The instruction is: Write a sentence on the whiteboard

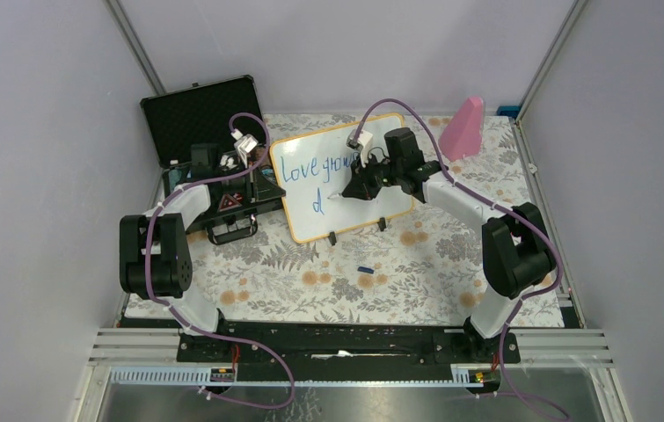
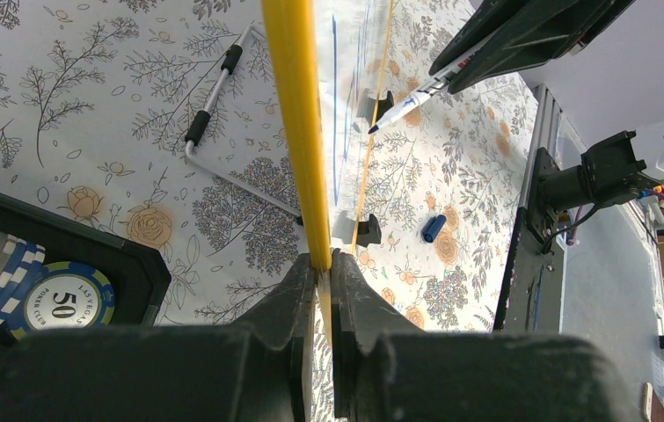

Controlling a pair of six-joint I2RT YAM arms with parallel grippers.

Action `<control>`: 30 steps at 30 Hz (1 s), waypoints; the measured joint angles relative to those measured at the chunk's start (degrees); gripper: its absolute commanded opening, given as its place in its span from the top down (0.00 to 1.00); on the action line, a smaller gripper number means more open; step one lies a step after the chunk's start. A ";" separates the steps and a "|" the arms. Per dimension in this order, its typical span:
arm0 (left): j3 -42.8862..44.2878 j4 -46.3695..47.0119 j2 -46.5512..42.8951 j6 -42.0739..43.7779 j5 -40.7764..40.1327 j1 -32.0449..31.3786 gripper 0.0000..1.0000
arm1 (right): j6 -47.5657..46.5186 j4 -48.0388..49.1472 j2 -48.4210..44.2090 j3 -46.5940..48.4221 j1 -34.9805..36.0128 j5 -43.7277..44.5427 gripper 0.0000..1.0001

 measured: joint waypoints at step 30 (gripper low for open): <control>0.00 0.00 0.00 0.00 -0.24 -0.04 1.00 | 0.22 0.44 0.87 0.00 0.44 0.87 1.00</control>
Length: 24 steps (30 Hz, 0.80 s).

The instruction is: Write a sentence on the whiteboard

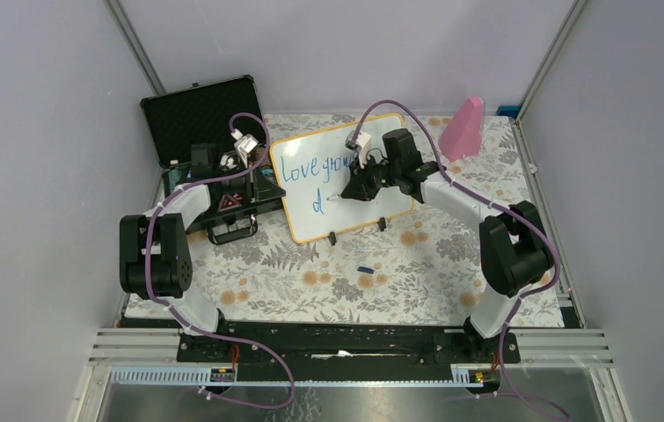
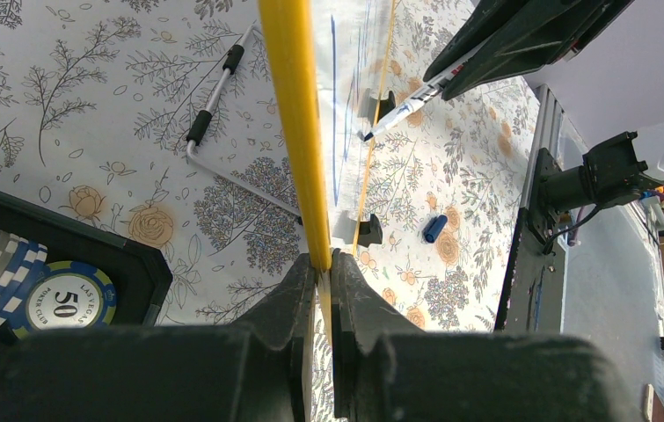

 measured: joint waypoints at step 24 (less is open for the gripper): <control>0.00 0.00 0.00 0.00 -0.07 0.00 1.00 | -0.63 -0.04 0.94 0.00 1.55 -0.04 1.00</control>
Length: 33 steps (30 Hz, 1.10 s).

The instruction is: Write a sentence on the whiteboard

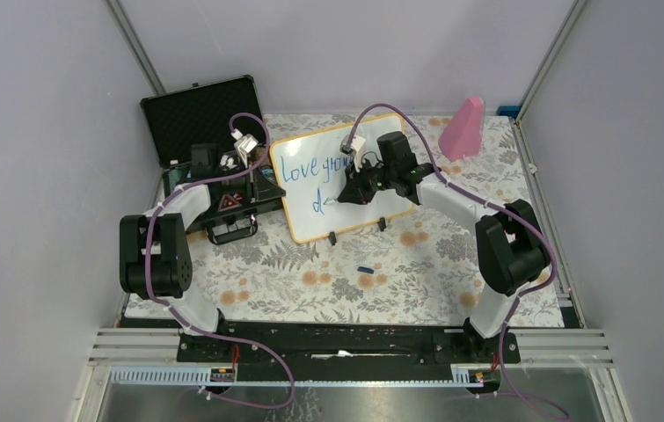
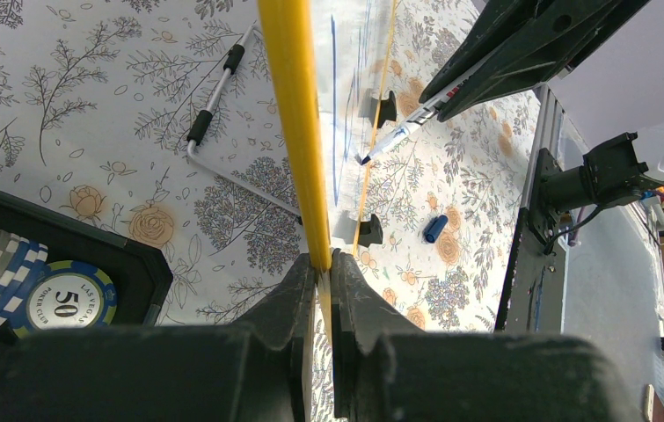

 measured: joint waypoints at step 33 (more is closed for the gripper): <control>0.00 0.00 0.00 0.00 -0.11 0.00 1.00 | -2.01 -2.86 -0.11 -0.55 -1.33 -0.35 1.00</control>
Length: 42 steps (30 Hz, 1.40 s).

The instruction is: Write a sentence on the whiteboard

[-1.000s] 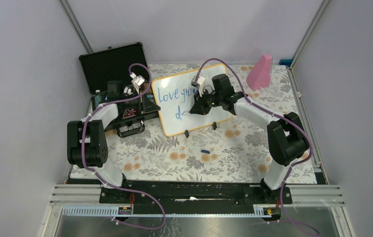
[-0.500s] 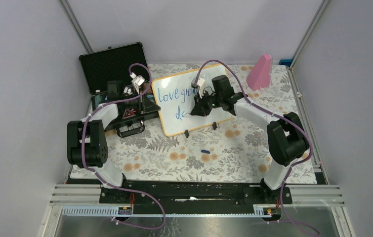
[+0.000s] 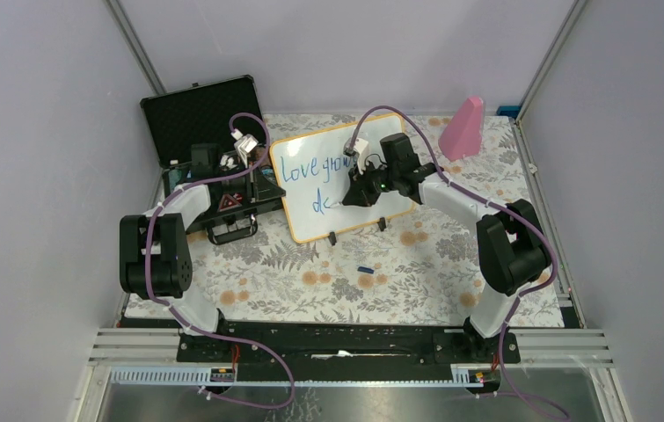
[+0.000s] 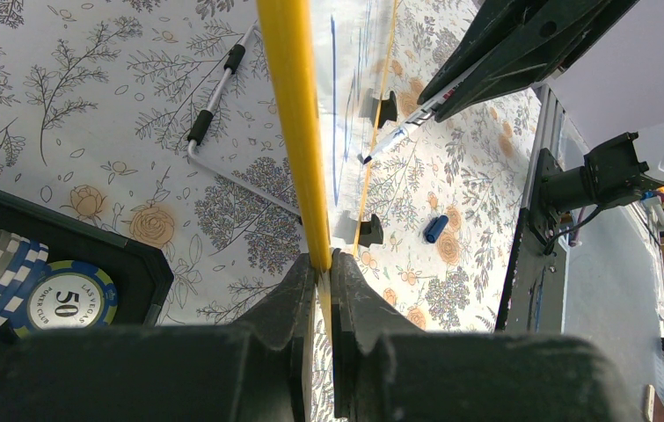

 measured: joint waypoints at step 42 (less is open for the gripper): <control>0.02 0.00 0.00 -0.02 0.02 0.00 1.00 | 0.26 -0.98 0.00 3.48 -0.39 0.63 1.00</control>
